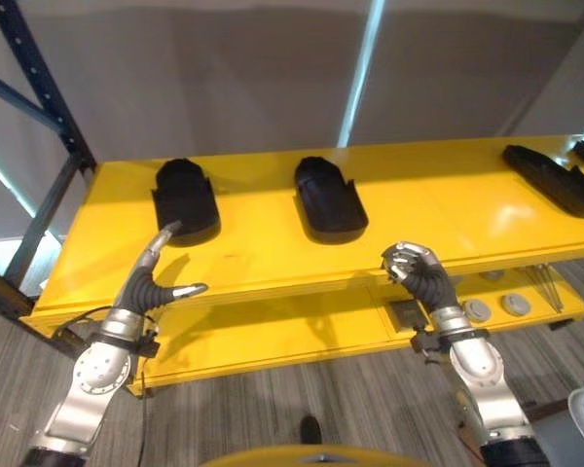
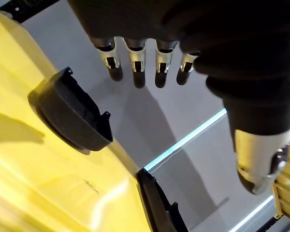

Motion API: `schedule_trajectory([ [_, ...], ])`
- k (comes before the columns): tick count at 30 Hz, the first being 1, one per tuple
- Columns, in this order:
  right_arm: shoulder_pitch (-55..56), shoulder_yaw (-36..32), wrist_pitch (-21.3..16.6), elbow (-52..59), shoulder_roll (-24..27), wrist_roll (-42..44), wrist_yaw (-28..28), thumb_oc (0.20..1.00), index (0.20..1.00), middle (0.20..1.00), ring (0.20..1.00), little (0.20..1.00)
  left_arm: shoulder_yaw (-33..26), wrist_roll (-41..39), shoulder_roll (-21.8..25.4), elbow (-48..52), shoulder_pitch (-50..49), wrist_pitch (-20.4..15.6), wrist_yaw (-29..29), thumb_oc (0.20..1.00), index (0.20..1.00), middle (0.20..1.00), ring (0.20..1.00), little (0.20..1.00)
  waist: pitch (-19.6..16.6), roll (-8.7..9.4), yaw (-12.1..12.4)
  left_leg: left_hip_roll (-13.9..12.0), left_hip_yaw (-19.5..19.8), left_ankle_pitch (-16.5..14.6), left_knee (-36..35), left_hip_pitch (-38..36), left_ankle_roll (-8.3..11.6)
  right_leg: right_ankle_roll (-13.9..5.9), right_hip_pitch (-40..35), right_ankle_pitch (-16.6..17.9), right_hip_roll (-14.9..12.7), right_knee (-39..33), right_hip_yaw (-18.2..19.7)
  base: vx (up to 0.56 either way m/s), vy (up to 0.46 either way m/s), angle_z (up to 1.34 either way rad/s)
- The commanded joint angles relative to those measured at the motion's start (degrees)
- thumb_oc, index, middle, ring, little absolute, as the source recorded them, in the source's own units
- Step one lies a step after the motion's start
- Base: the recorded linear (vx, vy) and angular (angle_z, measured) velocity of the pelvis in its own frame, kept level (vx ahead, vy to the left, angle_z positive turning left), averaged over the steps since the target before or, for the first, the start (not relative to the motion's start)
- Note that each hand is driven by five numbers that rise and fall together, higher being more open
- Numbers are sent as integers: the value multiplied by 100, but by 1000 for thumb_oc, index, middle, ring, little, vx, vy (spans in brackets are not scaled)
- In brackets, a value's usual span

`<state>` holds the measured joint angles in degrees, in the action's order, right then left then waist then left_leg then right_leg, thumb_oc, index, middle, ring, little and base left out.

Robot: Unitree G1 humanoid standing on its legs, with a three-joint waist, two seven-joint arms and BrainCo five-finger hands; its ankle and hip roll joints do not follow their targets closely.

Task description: Move parts from the plastic box to the shelf.

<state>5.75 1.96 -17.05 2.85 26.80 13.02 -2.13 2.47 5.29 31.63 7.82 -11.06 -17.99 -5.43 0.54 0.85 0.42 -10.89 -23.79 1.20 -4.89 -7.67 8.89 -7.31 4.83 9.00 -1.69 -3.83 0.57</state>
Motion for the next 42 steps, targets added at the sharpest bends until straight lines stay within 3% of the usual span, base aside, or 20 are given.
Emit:
schedule_trajectory([
  [1, -457, -201, -166, 122, 139, -110, 212, 200, 200, 200, 200, 200, -43, -59, 226, -34, 323, -172, -37, 1000, 1000, 1000, 1000, 1000, 194, -66, 209, 135, -139, -1354, 740, -338, -156, -769, 10, -1258, -171, 815, -297, 15, -33, 26],
  [9, -711, -1, -1, -430, 195, -244, 329, 200, 200, 200, 200, 200, 117, -232, 220, 57, 423, -117, 31, 1000, 1000, 1000, 1000, 1000, 208, -190, 380, 141, 47, -1196, 610, -269, -125, -688, -83, -1328, -225, 792, -561, 15, -39, 21],
  [19, -1005, 233, 75, -717, 256, -118, 393, 200, 200, 200, 200, 200, 687, -771, -8, -34, 1393, -71, -1, 1000, 1000, 1000, 1000, 1000, 305, -407, 295, 127, 120, -985, 478, -54, -66, -607, 86, -1368, -244, 807, -633, 8, -22, 8],
  [24, -1457, 493, 92, -932, 349, -35, 458, 200, 200, 200, 200, 200, 1026, -1279, -261, -757, 1954, 49, -83, 1000, 1000, 1000, 1000, 1000, 372, -520, 259, 87, 135, -857, 467, 188, -17, -575, 295, -1338, -227, 788, -646, -34, -28, -2],
  [33, -1786, 694, 123, -1065, 267, 20, 561, 200, 200, 200, 200, 200, 1175, -1684, -472, -1721, 2453, 263, -186, 1000, 1000, 1000, 1000, 1000, 405, -558, 210, -46, 66, -714, 402, 387, 62, -528, 553, -1296, -189, 833, -745, -9, -7, -1],
  [42, -2593, 1219, 97, -1334, 73, 105, 762, 200, 200, 200, 200, 200, 1795, -2570, -847, -2606, 3834, 178, -451, 1000, 1000, 1000, 1000, 1000, 561, -527, 94, -172, 34, -598, 374, 626, 118, -561, 880, -1204, -171, 881, -772, -31, -14, -1],
])
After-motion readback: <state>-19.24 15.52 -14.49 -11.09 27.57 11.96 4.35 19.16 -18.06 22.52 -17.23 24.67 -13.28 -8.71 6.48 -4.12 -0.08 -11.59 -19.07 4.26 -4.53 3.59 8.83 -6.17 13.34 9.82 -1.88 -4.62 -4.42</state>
